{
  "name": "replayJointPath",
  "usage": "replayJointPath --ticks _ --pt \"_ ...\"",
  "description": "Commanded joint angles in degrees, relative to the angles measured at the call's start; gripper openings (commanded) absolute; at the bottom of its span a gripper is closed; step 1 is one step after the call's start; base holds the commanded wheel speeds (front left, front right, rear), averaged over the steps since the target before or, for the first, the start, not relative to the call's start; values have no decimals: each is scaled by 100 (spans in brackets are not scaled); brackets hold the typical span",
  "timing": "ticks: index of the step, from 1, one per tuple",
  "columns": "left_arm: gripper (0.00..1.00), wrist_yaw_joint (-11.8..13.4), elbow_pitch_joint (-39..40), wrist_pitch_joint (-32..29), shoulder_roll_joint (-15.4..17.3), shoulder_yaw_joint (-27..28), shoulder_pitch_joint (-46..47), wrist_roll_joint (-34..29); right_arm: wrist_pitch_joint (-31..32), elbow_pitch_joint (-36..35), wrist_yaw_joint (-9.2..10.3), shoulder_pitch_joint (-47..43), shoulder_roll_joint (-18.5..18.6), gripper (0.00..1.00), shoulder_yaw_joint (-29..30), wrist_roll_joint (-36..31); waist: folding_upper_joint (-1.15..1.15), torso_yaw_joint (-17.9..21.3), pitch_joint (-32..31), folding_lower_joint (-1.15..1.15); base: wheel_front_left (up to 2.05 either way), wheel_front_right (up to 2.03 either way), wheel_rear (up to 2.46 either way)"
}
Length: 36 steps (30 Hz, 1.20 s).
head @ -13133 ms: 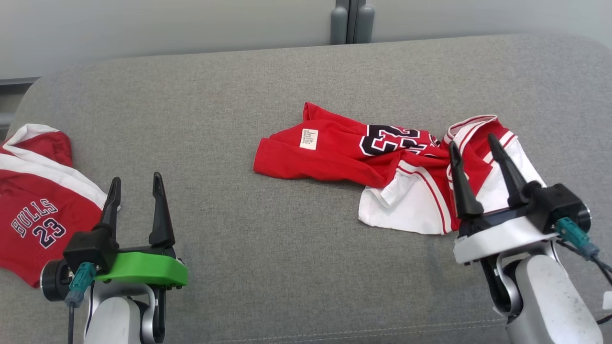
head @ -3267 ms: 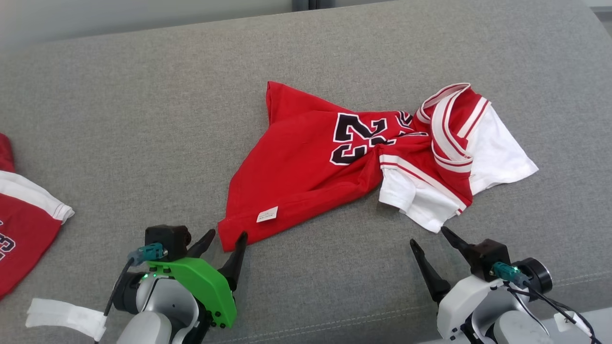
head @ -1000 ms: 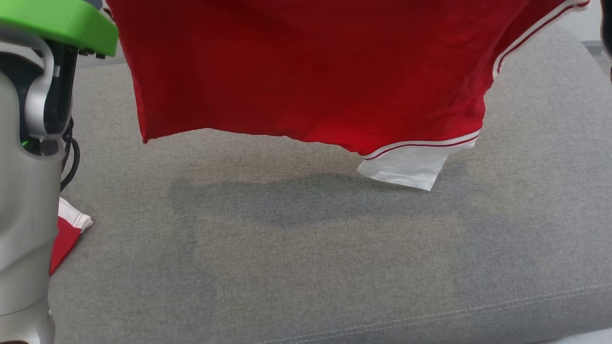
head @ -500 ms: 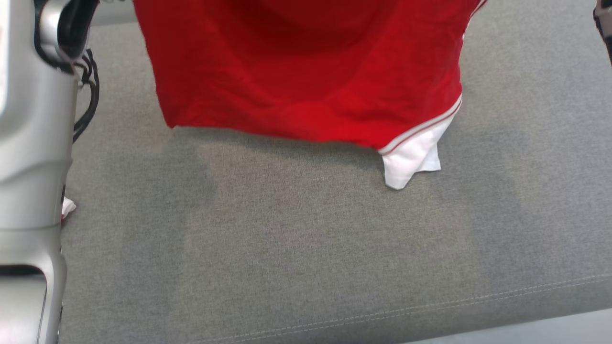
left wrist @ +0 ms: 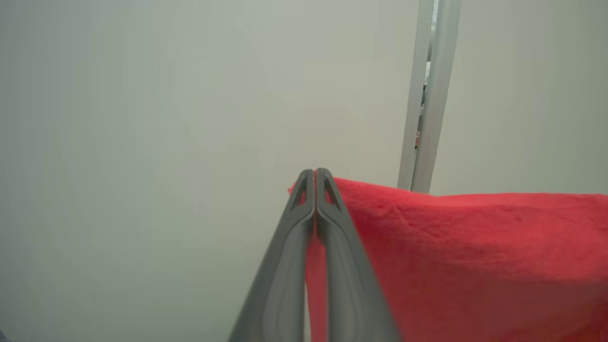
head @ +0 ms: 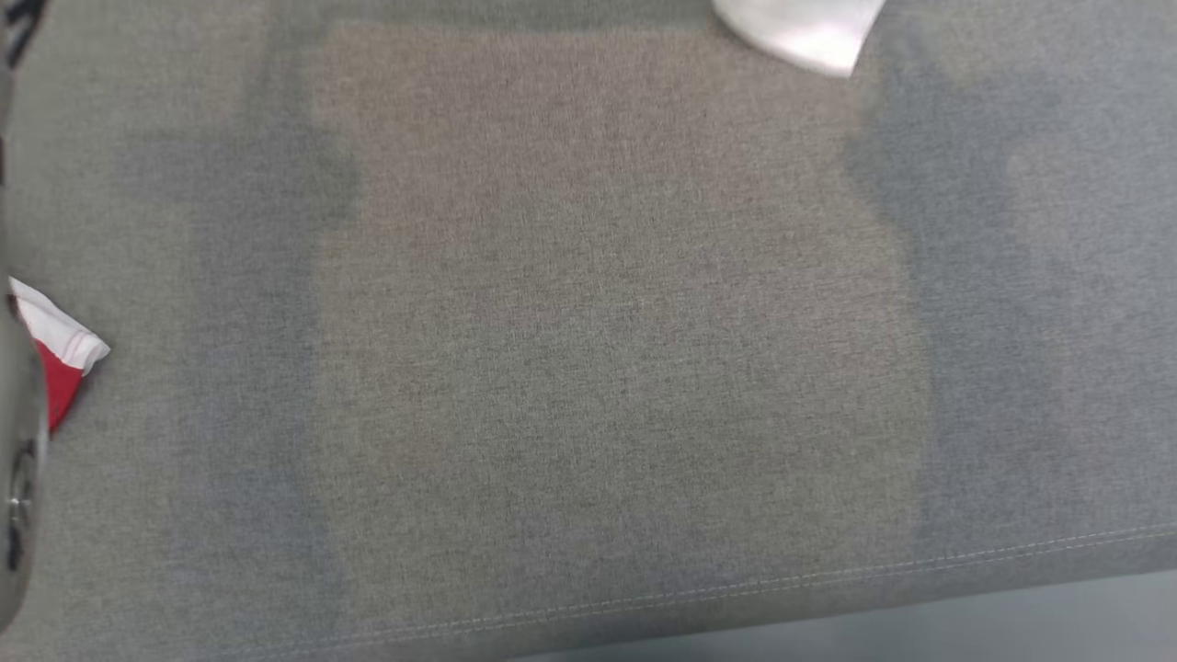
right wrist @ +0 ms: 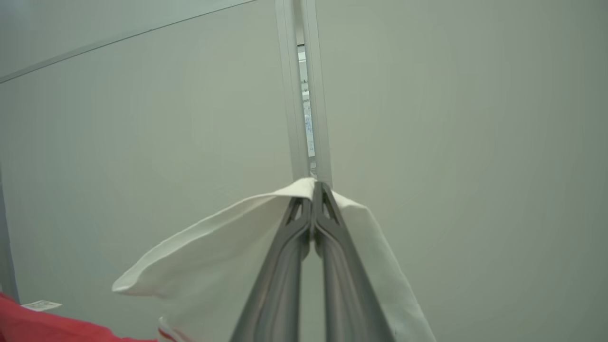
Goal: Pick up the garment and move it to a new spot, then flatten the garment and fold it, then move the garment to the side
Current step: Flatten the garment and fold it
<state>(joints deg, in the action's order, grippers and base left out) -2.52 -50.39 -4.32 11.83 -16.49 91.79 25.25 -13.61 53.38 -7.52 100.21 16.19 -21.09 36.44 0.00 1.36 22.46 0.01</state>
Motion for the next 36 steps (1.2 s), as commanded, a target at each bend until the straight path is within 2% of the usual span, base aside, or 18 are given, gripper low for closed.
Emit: replayJointPath --ticks 1,4,9,14,18,20,24,30,36 --pt "0 38 -118 224 45 9 157 -73 -83 65 6 152 -78 0 60 -21 0 -43 330 -1 0 0 0" --pt "0 14 -362 705 49 -23 388 -151 -148 183 7 390 -197 0 126 -3 0 -51 547 -1 0 0 0" --pt "0 -211 -804 1193 -138 -49 305 -16 -158 133 6 294 -284 0 -131 224 0 -119 970 -1 0 0 0" --pt "0 -400 -1111 1681 -371 -176 -287 83 -162 -360 6 -446 -88 0 -539 820 0 -174 1200 -1 0 0 0" --pt "0 -442 -956 1924 -471 -204 -1010 95 -164 -1140 5 -1448 236 0 -735 1247 0 -175 1175 -1 0 0 0" --pt "0 -422 -643 1952 -455 -180 -1383 45 -165 -1659 4 -2035 350 0 -577 1456 0 -141 1165 -1 0 0 0" --pt "0 -294 527 1947 -391 23 -2534 -148 -165 -2672 3 -3506 457 0 -193 1537 0 -99 1085 -1 0 0 0" --pt "0 -116 2264 1949 -288 281 -4320 -388 -165 -3883 3 -5669 223 0 305 1614 0 4 775 -1 0 0 0" --pt "0 59 3418 1949 -270 457 -6043 -322 -166 -4429 3 -7427 -96 0 527 1620 0 85 362 -1 0 0 0"
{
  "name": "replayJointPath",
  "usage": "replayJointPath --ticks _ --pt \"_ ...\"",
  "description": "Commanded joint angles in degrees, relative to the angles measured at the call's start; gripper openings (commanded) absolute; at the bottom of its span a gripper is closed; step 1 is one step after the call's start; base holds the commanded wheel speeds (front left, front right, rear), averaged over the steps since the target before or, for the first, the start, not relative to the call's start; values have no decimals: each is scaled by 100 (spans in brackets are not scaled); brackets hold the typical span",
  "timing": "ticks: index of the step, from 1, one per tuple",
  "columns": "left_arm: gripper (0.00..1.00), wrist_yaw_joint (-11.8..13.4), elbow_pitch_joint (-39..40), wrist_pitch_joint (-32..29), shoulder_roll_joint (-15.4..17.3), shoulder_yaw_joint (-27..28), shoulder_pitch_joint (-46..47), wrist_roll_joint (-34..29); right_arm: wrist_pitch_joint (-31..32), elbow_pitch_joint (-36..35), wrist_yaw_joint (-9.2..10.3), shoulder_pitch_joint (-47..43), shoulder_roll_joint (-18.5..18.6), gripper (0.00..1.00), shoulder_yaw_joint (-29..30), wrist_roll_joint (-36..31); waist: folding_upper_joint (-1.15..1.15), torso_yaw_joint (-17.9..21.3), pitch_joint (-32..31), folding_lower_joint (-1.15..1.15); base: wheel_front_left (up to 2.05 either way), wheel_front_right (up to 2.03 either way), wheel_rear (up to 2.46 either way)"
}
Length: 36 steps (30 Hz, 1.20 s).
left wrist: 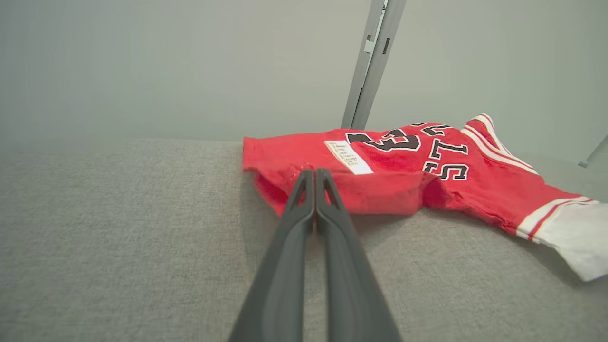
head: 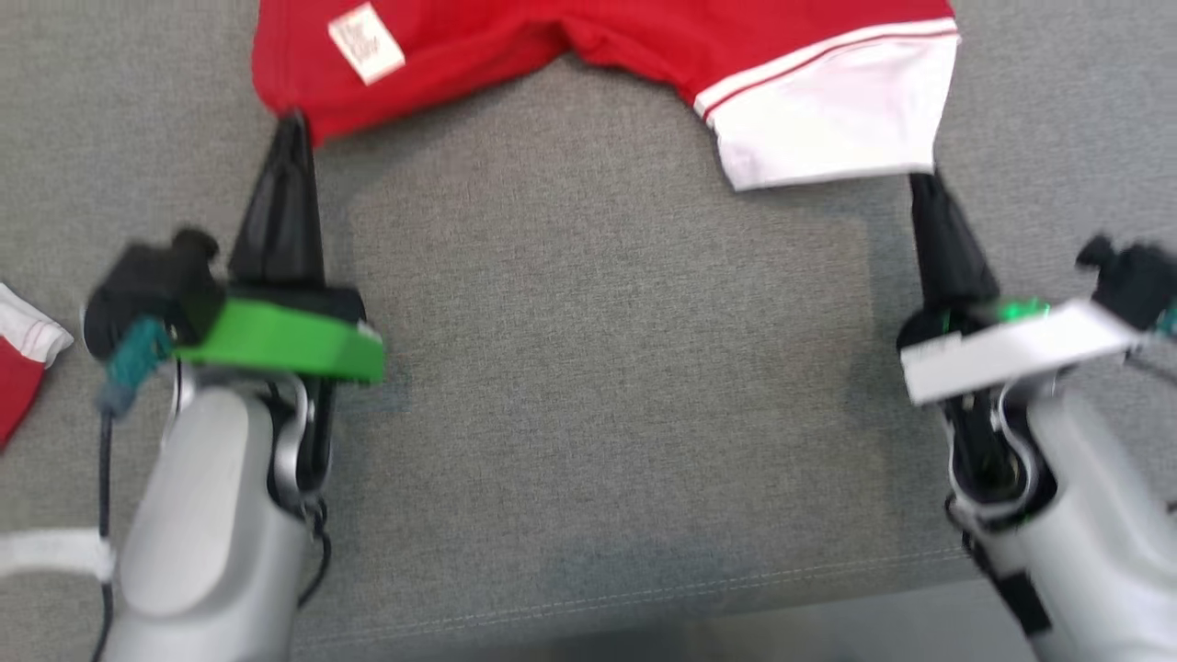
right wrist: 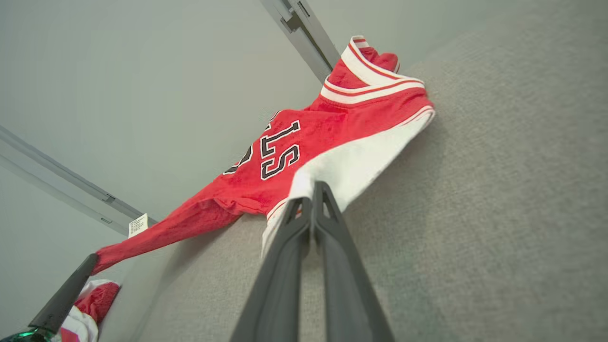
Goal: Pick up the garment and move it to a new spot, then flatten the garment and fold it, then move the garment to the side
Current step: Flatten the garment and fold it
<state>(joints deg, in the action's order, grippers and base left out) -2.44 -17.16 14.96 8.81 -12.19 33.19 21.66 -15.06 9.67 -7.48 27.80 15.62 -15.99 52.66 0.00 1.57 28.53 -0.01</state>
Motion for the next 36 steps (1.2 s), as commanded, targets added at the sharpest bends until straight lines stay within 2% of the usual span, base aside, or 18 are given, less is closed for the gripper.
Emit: replayJointPath --ticks 1,8,13,23,30,36 --pt "0 81 215 18 61 28 -438 38 -21 -124 -2 -414 -80 0 70 42 0 69 -318 1 0 0 0" --pt "0 237 965 -386 175 -79 -1649 140 135 -593 -2 -1727 -183 0 279 248 0 27 -748 1 0 0 0" --pt "0 353 1748 -1076 366 -102 -2601 382 651 -1262 -2 -2935 -437 0 657 157 0 23 -1166 1 0 0 0" --pt "0 739 2979 -2266 777 43 -4099 808 1960 -2271 -2 -4512 -1070 0 1293 -332 0 136 -1569 1 0 0 0" --pt "0 883 3552 -2805 1001 142 -4609 1002 2709 -2923 -2 -5018 -1231 0 1725 -566 0 196 -1579 1 0 0 0" --pt "0 926 3638 -2819 1068 232 -4317 967 2865 -3111 -2 -4496 -1258 0 1916 -680 0 273 -1443 1 0 0 0"
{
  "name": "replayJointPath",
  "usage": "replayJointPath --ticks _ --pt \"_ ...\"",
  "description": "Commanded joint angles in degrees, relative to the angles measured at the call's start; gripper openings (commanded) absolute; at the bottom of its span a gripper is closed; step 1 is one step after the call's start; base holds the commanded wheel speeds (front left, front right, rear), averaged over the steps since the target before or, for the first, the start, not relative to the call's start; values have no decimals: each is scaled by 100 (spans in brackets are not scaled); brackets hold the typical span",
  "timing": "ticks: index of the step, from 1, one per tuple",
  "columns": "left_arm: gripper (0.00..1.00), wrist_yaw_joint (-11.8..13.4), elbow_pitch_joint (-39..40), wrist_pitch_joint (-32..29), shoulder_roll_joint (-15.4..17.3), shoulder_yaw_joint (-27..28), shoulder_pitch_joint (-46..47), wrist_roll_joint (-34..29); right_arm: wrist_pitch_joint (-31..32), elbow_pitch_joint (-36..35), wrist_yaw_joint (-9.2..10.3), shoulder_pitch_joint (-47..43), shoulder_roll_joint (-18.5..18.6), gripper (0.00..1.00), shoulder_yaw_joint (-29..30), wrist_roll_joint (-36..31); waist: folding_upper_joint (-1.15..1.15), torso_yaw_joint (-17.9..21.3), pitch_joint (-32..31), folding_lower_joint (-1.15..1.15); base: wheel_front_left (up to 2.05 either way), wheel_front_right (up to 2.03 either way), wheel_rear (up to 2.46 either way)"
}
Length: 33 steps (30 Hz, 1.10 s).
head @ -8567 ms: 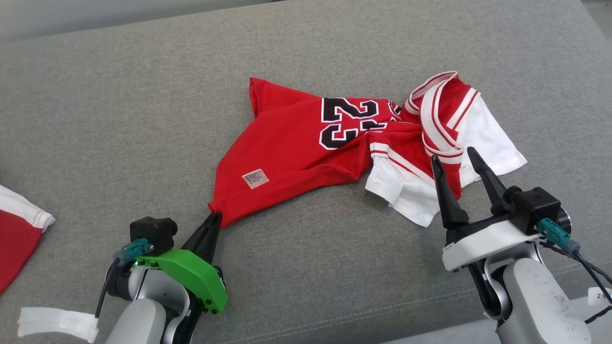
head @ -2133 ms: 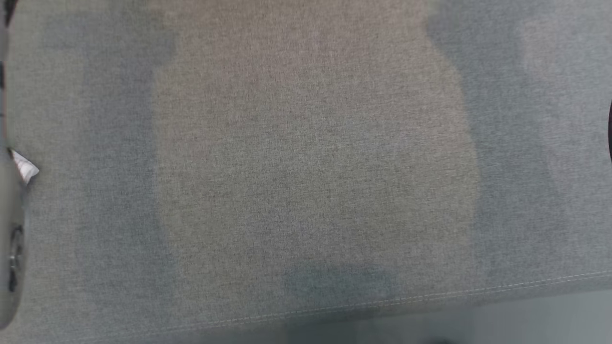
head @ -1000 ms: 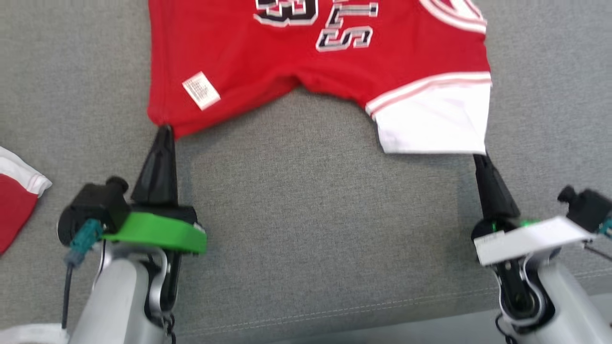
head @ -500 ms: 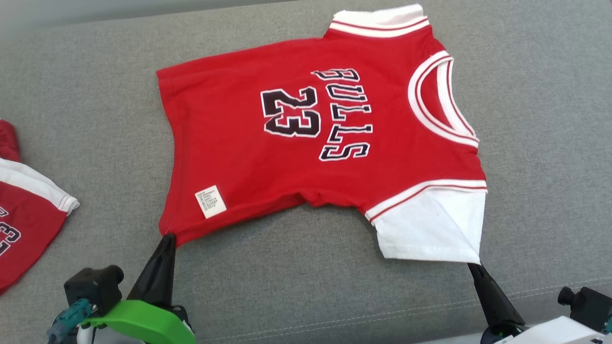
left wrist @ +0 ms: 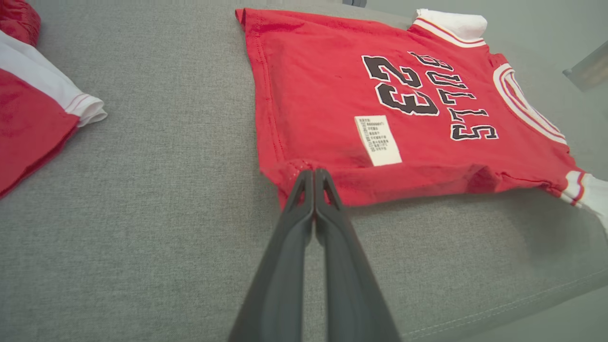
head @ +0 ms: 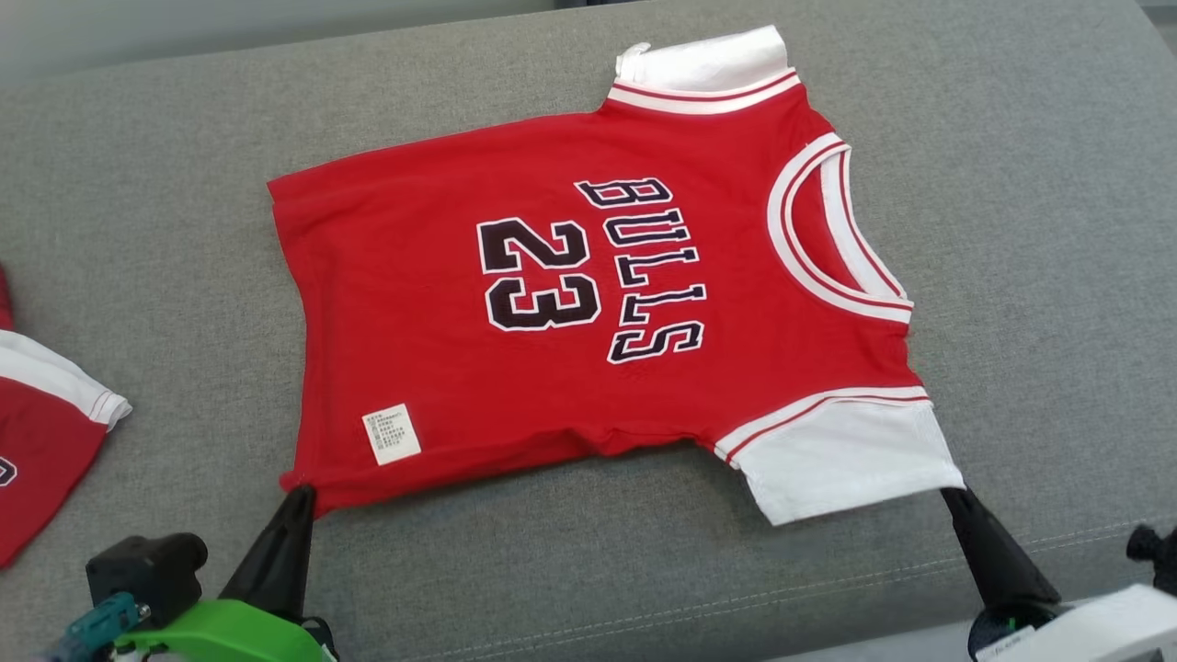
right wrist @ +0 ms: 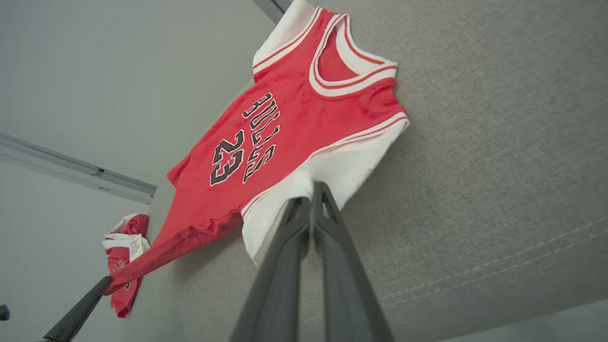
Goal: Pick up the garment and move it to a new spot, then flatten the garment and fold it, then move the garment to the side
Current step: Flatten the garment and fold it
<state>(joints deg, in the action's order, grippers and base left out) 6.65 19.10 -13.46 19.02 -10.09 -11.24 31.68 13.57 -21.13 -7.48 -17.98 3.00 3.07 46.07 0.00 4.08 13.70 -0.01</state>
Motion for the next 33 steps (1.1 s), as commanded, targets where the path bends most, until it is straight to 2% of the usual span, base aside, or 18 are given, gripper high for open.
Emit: replayJointPath --ticks 1,5,11,15,24,33 --pt "0 2 -23 22 55 20 223 -54 4 -9 -2 236 1 0 30 -63 0 23 58 1 0 0 0" --pt "0 -84 -240 -62 63 -58 718 -89 33 222 -2 1049 58 0 2 -250 0 1 209 1 0 0 0" --pt "0 -209 -858 -62 -48 -121 1534 -49 -118 1038 -1 2357 491 0 -155 -509 0 -91 440 1 0 0 0" --pt "0 -266 -1164 16 -128 -149 1877 -22 -204 1539 -2 2893 694 0 -277 -543 0 -183 549 1 0 0 0" --pt "0 -344 -1889 291 -324 -181 2528 -14 -577 2972 -2 4172 1241 0 -890 -514 0 -379 893 1 0 0 0" --pt "0 -416 -2410 502 -463 -253 2889 1 -1175 3988 -1 5097 1637 0 -1647 -381 0 -528 1108 1 0 0 0"
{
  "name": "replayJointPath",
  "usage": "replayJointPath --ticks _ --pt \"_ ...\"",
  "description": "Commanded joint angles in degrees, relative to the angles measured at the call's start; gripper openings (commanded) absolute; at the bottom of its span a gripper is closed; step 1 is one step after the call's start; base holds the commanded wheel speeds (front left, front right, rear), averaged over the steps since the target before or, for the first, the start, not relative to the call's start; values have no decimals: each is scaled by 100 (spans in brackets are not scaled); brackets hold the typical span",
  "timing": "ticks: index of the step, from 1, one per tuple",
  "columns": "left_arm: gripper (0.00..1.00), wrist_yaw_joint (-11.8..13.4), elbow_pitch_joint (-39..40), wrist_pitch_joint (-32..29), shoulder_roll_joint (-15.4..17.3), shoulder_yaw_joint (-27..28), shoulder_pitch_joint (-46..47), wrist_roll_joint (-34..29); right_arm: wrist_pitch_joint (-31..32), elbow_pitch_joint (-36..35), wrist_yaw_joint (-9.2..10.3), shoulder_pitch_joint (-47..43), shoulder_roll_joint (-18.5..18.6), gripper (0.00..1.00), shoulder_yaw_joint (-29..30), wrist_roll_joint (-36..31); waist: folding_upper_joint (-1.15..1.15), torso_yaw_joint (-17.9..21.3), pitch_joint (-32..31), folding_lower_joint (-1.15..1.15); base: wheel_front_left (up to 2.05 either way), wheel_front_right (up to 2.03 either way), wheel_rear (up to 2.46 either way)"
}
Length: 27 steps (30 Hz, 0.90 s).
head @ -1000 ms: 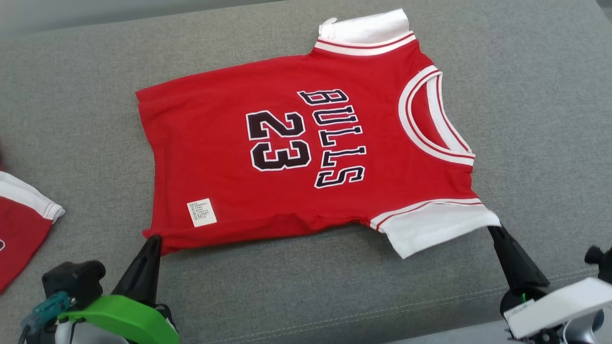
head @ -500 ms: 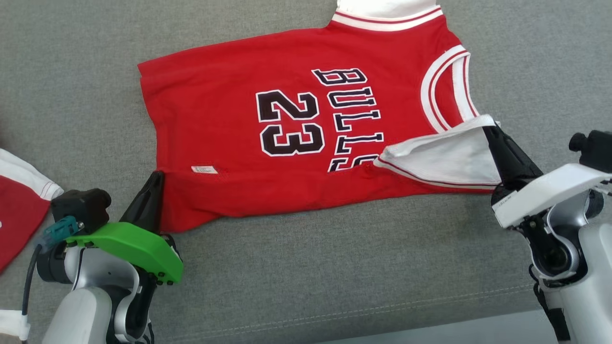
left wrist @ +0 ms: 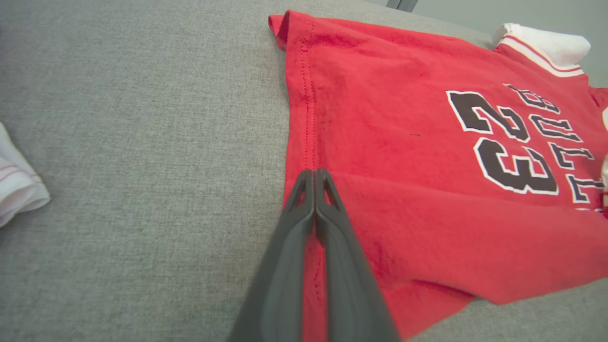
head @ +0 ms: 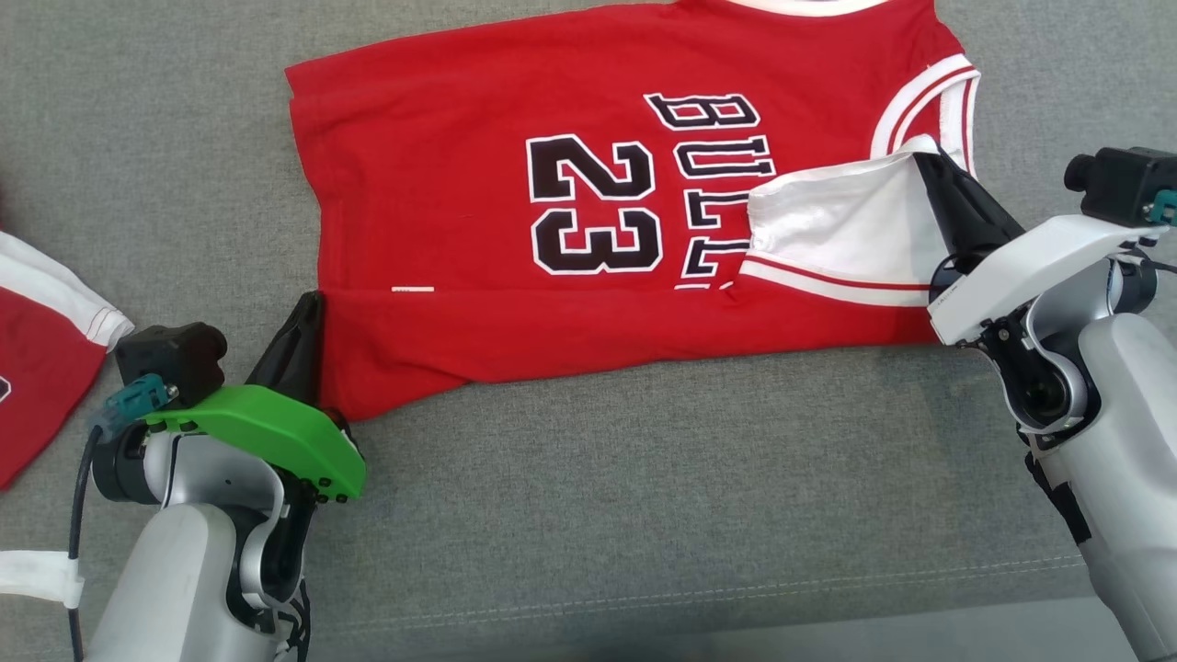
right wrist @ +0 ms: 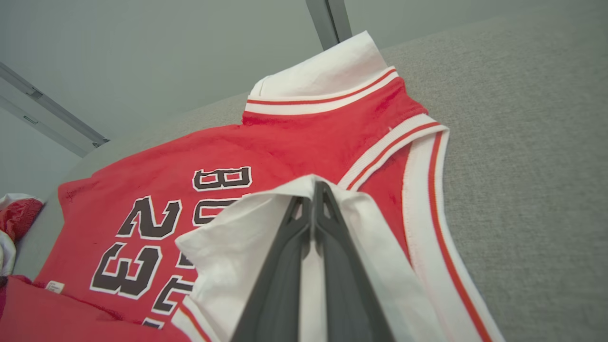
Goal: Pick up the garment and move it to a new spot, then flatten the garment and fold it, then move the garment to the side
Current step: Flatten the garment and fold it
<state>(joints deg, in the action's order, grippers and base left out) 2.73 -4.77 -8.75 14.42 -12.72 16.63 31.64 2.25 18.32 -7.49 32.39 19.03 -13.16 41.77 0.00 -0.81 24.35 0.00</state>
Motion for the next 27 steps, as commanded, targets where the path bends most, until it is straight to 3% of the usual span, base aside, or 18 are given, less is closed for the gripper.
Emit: replayJointPath --ticks 1,11,12,14,15,16,17,27 --pt "0 -35 -56 56 -8 1 121 12 -71 137 0 127 73 0 -115 62 0 -47 55 0 0 0 0" --pt "0 -128 -369 100 -111 -94 211 125 -699 608 0 593 341 0 -812 428 0 -96 123 0 0 0 0" --pt "7 -133 -377 117 -112 -86 213 139 -744 652 0 610 365 0 -878 484 0 -90 125 0 0 0 0" --pt "59 -147 -400 126 -126 -84 220 181 -882 682 0 685 420 0 -1021 570 0 -91 121 0 0 0 0" --pt "100 -157 -409 141 -133 -76 221 195 -922 727 0 706 445 7 -1085 601 0 -89 115 0 0 0 0" --pt "100 -162 -420 144 -135 -77 223 196 -968 770 0 716 469 44 -1161 612 0 -87 108 0 0 0 0" --pt "100 -170 -418 174 -138 -84 227 199 -997 826 0 717 466 100 -1208 675 0 -85 99 0 0 0 0" --pt "100 18 -208 878 -215 31 5 -23 -1661 1119 0 399 398 100 -991 676 0 -22 -145 0 0 0 0"
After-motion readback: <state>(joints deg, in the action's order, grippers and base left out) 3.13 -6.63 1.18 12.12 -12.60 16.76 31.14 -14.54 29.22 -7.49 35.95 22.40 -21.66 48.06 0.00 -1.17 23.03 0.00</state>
